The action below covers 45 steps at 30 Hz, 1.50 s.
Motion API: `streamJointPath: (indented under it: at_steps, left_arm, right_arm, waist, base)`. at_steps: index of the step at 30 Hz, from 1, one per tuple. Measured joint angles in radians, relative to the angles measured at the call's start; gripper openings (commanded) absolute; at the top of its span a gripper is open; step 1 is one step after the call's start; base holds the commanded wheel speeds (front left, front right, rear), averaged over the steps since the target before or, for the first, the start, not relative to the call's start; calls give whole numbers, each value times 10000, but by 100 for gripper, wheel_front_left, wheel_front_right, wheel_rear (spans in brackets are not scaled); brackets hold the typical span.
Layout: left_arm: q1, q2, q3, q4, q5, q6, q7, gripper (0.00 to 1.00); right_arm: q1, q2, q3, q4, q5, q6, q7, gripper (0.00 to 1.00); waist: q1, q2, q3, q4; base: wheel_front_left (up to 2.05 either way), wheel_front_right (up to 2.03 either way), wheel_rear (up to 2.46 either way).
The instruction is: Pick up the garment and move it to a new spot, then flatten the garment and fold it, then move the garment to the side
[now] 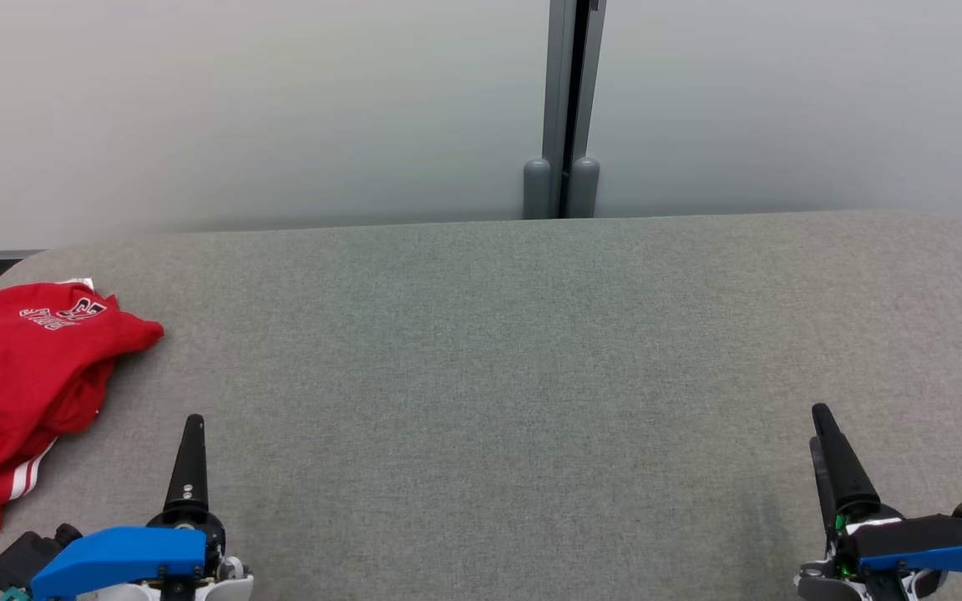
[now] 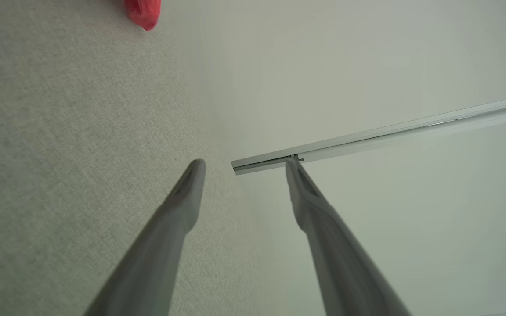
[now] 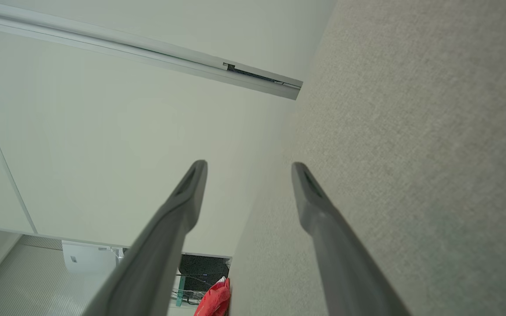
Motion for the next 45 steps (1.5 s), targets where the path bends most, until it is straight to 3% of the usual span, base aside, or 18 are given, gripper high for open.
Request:
streamJointPath:
  at_steps: [14,45]
  left_arm:
    - [76,157,-600,-113,3032,322,-543,100]
    - [224,504,-1425,-165,7018,554,-1501,100]
  right_arm:
    - [4,-2,-35,-10,-2844,2,-541,100]
    - [-17,-10,238,366,-6564,4,-1513,100]
  waist:
    - [0,0,-14,76]
    - [0,0,-48,149]
  base:
    - [0,0,0]
    - [0,0,0]
